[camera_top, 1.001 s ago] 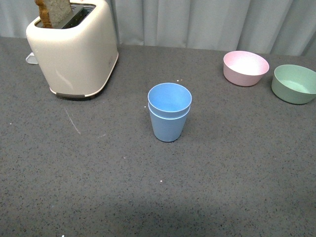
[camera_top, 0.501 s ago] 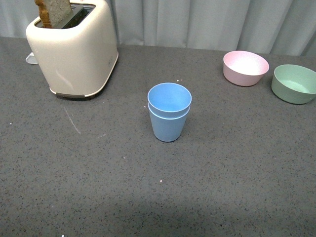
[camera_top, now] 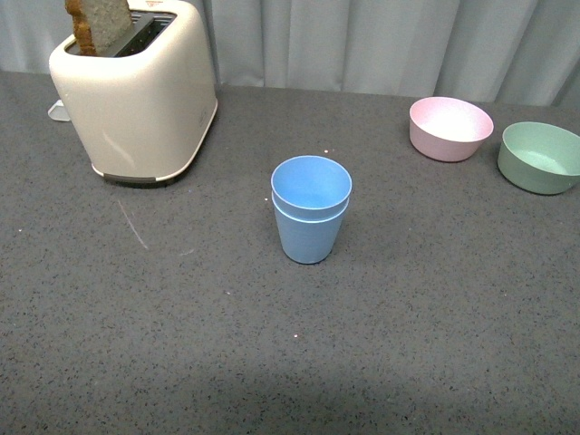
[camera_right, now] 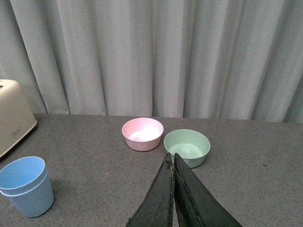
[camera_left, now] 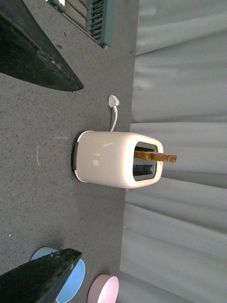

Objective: Stack blue cups with both arms

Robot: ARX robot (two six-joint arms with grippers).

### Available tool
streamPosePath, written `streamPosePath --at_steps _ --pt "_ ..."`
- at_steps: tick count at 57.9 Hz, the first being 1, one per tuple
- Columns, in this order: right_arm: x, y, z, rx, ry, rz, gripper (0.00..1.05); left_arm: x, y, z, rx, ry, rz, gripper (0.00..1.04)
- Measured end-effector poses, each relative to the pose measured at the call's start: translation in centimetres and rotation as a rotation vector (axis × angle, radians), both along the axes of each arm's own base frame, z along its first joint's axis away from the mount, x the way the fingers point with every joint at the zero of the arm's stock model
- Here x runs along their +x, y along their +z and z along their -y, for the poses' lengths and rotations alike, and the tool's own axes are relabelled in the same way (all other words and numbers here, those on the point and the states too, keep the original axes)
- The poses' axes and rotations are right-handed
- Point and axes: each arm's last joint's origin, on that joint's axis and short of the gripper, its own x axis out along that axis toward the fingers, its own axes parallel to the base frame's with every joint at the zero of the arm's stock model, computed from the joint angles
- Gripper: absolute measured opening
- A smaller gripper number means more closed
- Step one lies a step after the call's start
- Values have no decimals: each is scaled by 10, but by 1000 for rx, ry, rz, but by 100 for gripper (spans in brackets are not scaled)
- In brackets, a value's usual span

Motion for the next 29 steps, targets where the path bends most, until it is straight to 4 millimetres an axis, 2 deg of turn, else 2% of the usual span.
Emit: streamPosePath --at_steps 13,19,29 --pt "-3 0 0 0 0 0 1 0 0 0 0 0 0 98" --pt "-12 -5 0 -2 3 -33 2 0 0 0 0 2 0 98" --pt "-14 -3 0 -2 3 -5 29 0 0 0 0 0 0 98"
